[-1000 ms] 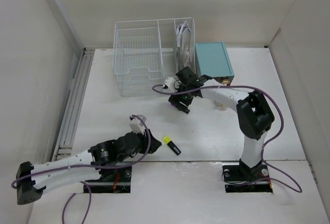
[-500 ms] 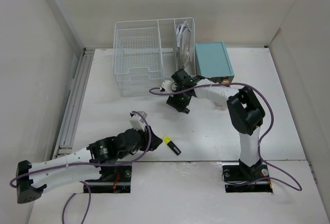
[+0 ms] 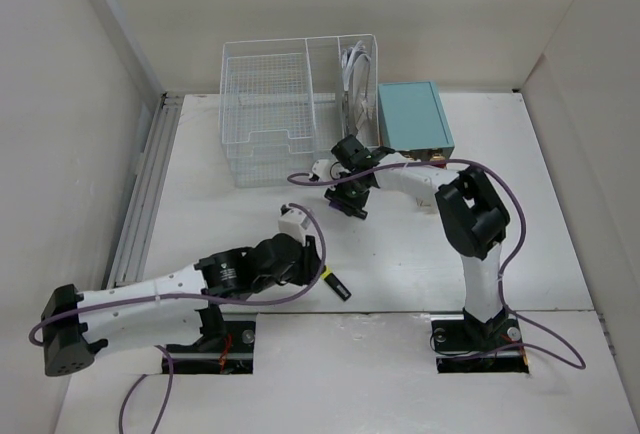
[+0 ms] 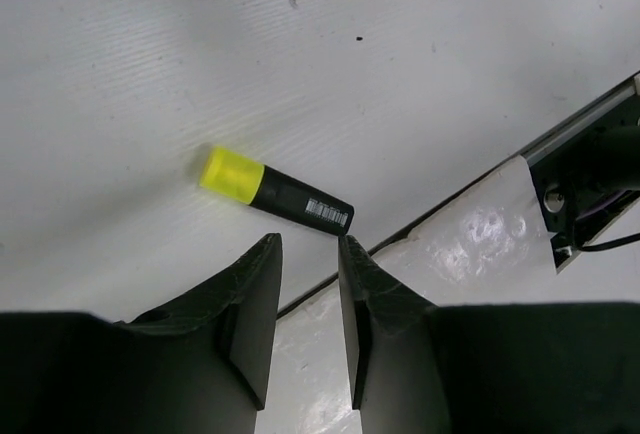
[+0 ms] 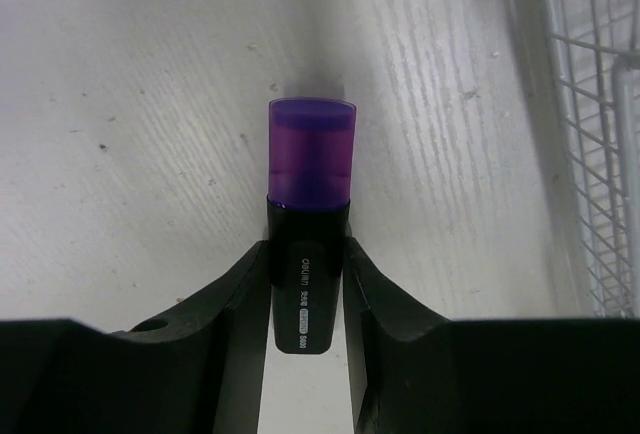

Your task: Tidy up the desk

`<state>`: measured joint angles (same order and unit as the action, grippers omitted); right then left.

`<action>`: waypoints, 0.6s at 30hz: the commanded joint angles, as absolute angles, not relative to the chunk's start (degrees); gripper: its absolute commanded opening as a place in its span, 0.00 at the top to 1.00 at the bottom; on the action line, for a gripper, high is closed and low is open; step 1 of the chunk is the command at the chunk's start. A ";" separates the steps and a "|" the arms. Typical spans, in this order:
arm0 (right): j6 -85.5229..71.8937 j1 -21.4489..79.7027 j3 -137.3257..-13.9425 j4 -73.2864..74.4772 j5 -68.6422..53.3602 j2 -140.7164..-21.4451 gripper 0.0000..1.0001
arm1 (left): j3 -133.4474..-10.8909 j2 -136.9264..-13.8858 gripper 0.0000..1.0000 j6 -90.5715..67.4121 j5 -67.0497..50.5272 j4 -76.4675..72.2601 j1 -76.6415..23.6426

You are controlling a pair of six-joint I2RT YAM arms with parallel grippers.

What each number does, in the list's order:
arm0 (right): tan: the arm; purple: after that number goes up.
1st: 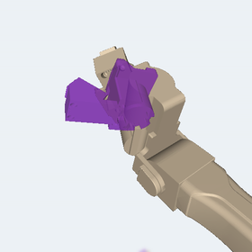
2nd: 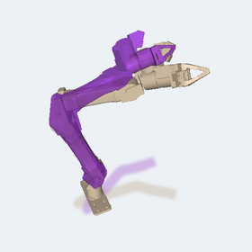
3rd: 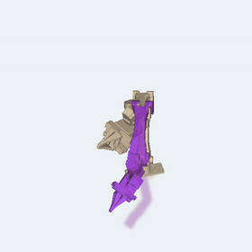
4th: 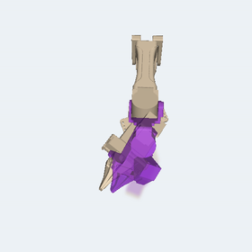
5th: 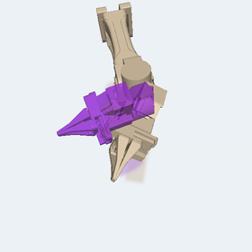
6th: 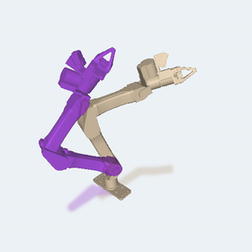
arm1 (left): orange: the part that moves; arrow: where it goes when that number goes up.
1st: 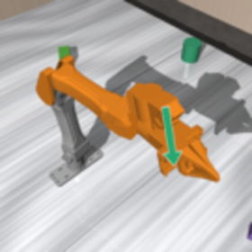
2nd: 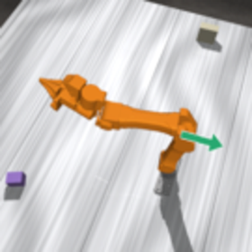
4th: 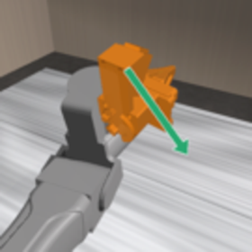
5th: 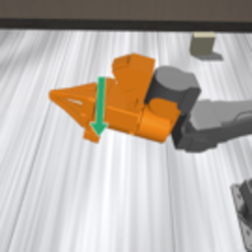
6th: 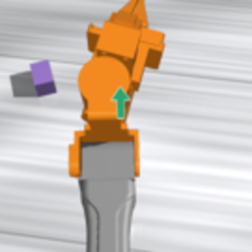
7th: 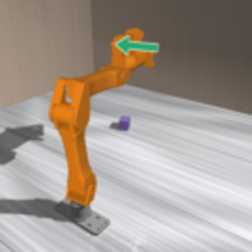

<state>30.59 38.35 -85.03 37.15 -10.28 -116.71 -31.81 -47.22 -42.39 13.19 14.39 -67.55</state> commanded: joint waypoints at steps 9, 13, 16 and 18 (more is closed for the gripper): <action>35.77 35.52 -88.59 42.53 -15.39 -100.03 0.94 | -44.99 -54.14 0.78 -20.75 7.03 11.60 -68.47; 35.07 31.91 -88.59 43.07 -6.09 -95.28 0.94 | -45.70 -55.20 0.78 -18.98 10.20 12.92 -68.47; 33.93 28.49 -86.31 43.59 0.86 -91.85 0.95 | -43.88 -54.24 0.78 -20.21 10.72 11.52 -68.47; 32.79 26.73 -84.04 44.12 3.07 -88.88 0.97 | -42.37 -52.56 0.78 -20.21 10.72 10.20 -68.47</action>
